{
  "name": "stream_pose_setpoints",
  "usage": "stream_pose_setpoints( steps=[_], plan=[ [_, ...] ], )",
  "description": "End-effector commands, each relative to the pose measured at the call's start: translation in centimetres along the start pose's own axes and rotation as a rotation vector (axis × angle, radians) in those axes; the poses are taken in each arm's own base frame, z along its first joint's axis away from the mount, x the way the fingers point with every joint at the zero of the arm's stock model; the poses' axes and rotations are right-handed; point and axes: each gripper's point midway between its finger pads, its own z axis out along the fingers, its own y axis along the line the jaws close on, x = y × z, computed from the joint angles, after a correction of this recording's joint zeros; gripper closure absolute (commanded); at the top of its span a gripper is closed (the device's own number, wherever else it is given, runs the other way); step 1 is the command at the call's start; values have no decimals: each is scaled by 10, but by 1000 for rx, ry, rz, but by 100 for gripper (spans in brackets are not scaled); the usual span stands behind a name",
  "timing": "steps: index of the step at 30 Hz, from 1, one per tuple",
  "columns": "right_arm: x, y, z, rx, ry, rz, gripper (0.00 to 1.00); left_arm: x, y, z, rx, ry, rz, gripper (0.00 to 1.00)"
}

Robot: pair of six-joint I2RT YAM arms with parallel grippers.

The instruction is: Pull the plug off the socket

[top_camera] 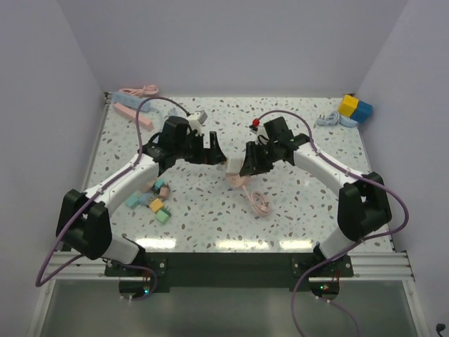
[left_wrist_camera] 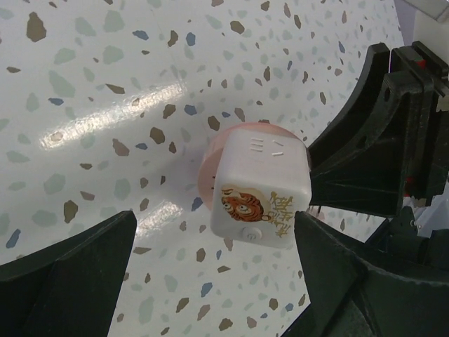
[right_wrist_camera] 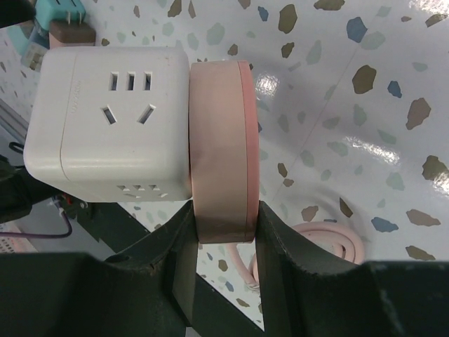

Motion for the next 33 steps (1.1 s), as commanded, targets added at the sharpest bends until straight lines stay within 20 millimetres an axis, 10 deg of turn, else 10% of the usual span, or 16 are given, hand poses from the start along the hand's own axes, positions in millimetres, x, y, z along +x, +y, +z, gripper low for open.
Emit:
stream_pose_setpoints(
  steps=[1,16,20,25,33],
  plan=[
    [-21,29,-14,-96,-50,-43,100,-24,-30,8,102,-78,114,0],
    [-19,42,-14,-169,-38,-60,100,3,-51,49,168,12,186,2],
    [-19,40,-12,-157,-40,-51,100,4,-53,51,188,18,187,30],
    [-20,19,-3,-56,-43,-10,100,3,-55,46,191,11,183,100],
    [-9,-74,-7,429,-16,129,100,-31,-39,15,190,-99,80,100]
  ],
)
